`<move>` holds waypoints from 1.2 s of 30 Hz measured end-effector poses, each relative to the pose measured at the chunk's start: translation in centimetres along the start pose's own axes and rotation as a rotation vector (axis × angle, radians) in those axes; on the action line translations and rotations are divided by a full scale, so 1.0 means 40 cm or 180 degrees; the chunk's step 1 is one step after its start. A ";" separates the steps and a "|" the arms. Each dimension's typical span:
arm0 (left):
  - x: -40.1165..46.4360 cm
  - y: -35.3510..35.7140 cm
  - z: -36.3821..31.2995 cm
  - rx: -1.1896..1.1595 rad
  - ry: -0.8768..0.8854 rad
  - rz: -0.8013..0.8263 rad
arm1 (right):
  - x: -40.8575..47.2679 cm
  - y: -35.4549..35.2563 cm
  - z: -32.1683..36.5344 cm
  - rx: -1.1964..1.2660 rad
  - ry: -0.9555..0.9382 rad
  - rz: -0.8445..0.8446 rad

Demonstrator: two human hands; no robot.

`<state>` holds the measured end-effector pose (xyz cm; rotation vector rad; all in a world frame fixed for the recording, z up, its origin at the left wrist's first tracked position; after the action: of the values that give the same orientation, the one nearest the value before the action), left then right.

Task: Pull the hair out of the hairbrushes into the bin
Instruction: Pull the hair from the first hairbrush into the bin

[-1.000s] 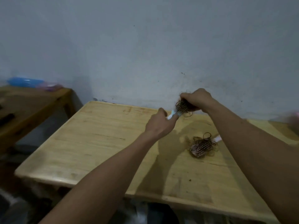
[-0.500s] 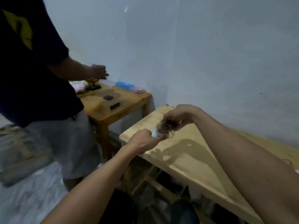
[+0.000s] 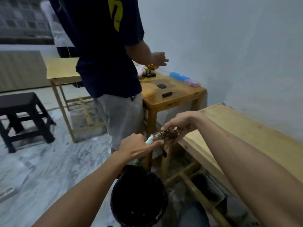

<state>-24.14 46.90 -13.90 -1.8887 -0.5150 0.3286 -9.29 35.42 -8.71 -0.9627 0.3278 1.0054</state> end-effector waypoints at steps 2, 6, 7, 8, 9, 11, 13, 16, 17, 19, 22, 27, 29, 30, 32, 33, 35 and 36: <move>-0.023 0.021 0.039 0.0119 -0.0108 -0.0065 | 0.015 0.043 0.005 -0.0042 -0.0076 0.0104; -0.069 0.072 0.107 0.0254 -0.0281 -0.0103 | 0.067 0.123 -0.010 -0.0201 -0.0172 0.0086; -0.082 0.087 0.123 0.0267 -0.0295 -0.0109 | 0.084 0.144 -0.021 -0.0194 -0.0212 0.0089; -0.096 0.103 0.135 0.0269 -0.0318 -0.0087 | 0.101 0.167 -0.034 -0.0115 -0.0257 0.0117; -0.111 0.119 0.147 0.0280 -0.0348 -0.0052 | 0.120 0.190 -0.050 0.0015 -0.0312 0.0160; -0.140 0.151 0.167 0.0317 -0.0453 -0.0004 | 0.152 0.237 -0.092 0.0298 -0.0404 0.0265; -0.162 0.186 0.185 0.0285 -0.0564 0.0039 | 0.190 0.277 -0.146 0.0630 -0.0369 0.0260; -0.187 0.260 0.219 0.0125 -0.0662 0.0071 | 0.236 0.316 -0.230 0.1067 -0.0153 -0.0054; -0.192 0.286 0.231 0.0076 -0.0682 0.0081 | 0.243 0.327 -0.252 0.1140 -0.0125 -0.0145; -0.197 0.335 0.252 -0.0059 -0.0727 0.0090 | 0.242 0.343 -0.286 0.1222 -0.0091 -0.0213; -0.190 0.377 0.268 -0.0143 -0.0730 0.0150 | 0.246 0.360 -0.323 0.1214 -0.0045 -0.0146; -0.171 0.409 0.279 -0.0252 -0.0665 0.0244 | 0.282 0.393 -0.347 0.1273 -0.0137 0.0009; -0.174 0.419 0.294 -0.0268 -0.0706 0.0261 | 0.305 0.401 -0.358 0.1411 -0.0237 -0.0172; -0.179 0.423 0.306 -0.0277 -0.0762 0.0276 | 0.316 0.405 -0.365 0.1499 -0.0263 -0.0273; -0.192 0.431 0.332 -0.0284 -0.0914 0.0290 | 0.333 0.415 -0.378 0.1579 -0.0262 -0.0400; -0.200 0.435 0.346 -0.0296 -0.0998 0.0291 | 0.345 0.419 -0.386 0.1597 -0.0247 -0.0450; -0.212 0.436 0.372 -0.0328 -0.1166 0.0277 | 0.365 0.423 -0.408 0.1645 -0.0178 -0.0569; -0.216 0.433 0.385 -0.0336 -0.1244 0.0253 | 0.371 0.424 -0.418 0.1671 -0.0131 -0.0633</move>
<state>-35.32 49.73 -35.79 -1.9575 -0.7298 0.7444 -12.46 33.47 -36.54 -0.4859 0.4263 0.7042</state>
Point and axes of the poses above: each hand's wrist, its own x-axis towards the middle knuckle, its own y-axis out of the palm, z = x × y, the point moved 6 cm from there along x, towards the middle knuckle
